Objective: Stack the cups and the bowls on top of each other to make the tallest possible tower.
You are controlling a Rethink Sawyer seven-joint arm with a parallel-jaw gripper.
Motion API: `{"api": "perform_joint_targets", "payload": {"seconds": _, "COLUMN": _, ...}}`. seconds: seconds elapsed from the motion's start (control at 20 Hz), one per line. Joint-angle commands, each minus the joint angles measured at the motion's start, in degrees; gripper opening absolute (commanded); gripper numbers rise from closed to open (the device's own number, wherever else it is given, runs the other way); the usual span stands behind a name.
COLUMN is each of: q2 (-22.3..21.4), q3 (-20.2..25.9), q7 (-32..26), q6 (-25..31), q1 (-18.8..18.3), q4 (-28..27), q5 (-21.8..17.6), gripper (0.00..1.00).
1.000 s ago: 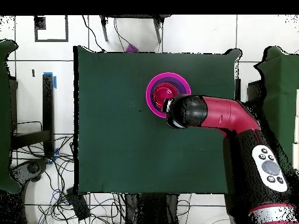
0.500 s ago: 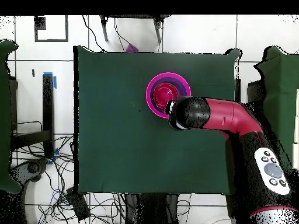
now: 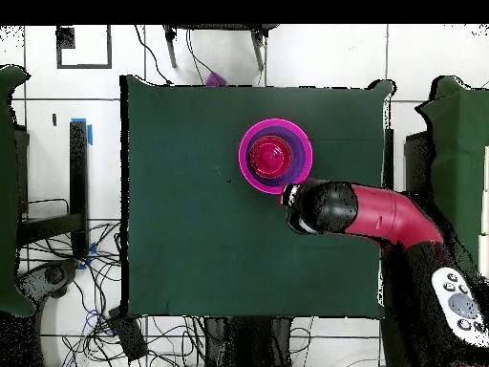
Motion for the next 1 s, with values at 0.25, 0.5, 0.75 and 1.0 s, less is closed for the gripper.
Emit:
{"api": "perform_joint_targets", "payload": {"seconds": 0.25, "q2": -1.36, "q3": -0.91, "q7": -2.62, "q6": -10.76, "q1": -5.54, "q4": 12.33, "q5": -6.98, "gripper": 1.00}}
{"api": "perform_joint_targets", "payload": {"seconds": 0.5, "q2": -0.57, "q3": -0.04, "q7": -3.74, "q6": -15.14, "q1": -9.07, "q4": 14.27, "q5": -10.05, "gripper": 1.00}}
{"api": "perform_joint_targets", "payload": {"seconds": 0.75, "q2": 1.78, "q3": 1.17, "q7": -5.93, "q6": -18.00, "q1": -13.50, "q4": 13.86, "q5": -14.49, "gripper": 1.00}}
{"api": "perform_joint_targets", "payload": {"seconds": 1.0, "q2": 5.75, "q3": 1.11, "q7": -5.20, "q6": -21.55, "q1": -15.37, "q4": 11.50, "q5": -19.58, "gripper": 1.00}}
